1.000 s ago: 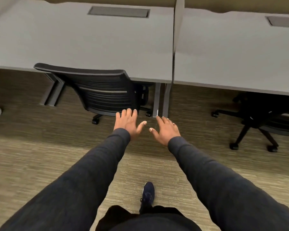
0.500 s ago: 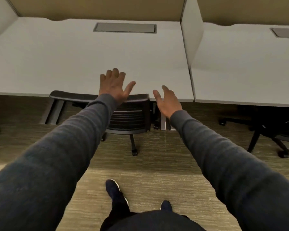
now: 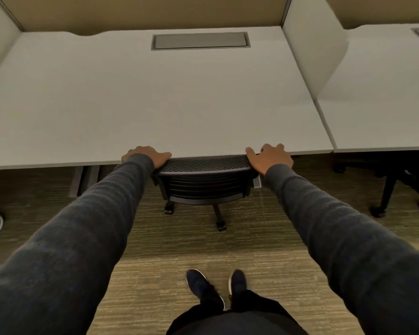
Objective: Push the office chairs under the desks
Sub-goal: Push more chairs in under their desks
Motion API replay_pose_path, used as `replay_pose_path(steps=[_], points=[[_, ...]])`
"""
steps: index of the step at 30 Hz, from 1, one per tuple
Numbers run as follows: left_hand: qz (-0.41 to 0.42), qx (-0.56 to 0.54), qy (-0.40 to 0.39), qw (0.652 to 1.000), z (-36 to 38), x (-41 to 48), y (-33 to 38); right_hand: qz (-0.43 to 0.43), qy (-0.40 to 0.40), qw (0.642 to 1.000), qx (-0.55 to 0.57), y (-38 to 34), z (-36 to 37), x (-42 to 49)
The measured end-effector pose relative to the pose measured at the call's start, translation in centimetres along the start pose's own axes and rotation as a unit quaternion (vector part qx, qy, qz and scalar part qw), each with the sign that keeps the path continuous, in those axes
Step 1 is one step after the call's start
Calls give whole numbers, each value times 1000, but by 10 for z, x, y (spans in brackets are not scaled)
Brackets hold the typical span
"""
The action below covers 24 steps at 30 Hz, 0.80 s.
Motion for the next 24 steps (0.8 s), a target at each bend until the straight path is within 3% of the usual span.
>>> replay_pose_path(steps=[17, 24], points=[[7, -56, -30, 998, 20, -10, -67, 35, 12, 999, -31, -39, 23, -30], [30, -62, 54, 996, 9, -24, -135, 107, 41, 993, -30, -83, 49, -77]])
Point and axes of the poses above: each hand's wrist, its own x-axis towards the middle knuckle, its own z-axis out of the palm, y = z × x, the point moved 6 cm from there along x, towards the middle knuckle, and after that the axes turned 11 degrees about z, right-handed, at the moved point
